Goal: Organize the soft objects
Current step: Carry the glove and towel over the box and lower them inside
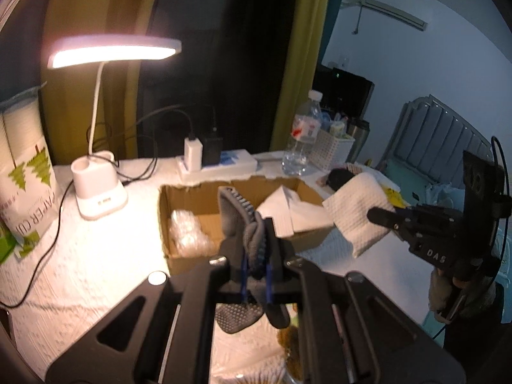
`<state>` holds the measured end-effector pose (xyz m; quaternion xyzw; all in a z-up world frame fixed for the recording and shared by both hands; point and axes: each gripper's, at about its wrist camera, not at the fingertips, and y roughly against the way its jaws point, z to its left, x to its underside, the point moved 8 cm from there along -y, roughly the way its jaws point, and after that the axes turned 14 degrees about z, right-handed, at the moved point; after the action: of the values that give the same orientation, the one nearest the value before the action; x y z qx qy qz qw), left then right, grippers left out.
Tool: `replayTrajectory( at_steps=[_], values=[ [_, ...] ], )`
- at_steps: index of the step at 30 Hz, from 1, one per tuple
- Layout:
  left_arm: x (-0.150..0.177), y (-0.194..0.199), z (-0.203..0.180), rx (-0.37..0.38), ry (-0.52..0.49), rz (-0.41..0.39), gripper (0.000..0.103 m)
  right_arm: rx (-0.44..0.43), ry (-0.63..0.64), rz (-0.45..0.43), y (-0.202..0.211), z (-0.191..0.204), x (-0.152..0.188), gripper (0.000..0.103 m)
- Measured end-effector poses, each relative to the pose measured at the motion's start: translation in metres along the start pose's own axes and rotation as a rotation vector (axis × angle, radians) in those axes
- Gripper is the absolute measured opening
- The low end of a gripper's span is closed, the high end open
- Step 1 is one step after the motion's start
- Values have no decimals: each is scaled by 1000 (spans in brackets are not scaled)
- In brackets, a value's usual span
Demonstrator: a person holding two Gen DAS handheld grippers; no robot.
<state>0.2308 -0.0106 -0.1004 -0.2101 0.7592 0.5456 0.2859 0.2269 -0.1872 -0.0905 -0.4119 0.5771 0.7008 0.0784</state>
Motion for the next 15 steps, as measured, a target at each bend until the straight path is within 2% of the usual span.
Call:
replayTrajectory(
  at_steps=[9, 15],
  values=[
    [-29, -6, 2, -30, -27, -50, 7, -5, -5, -17, -13, -12, -21, 11],
    [-45, -23, 4, -52, -45, -63, 7, -11, -12, -16, -29, -19, -32, 11]
  ],
)
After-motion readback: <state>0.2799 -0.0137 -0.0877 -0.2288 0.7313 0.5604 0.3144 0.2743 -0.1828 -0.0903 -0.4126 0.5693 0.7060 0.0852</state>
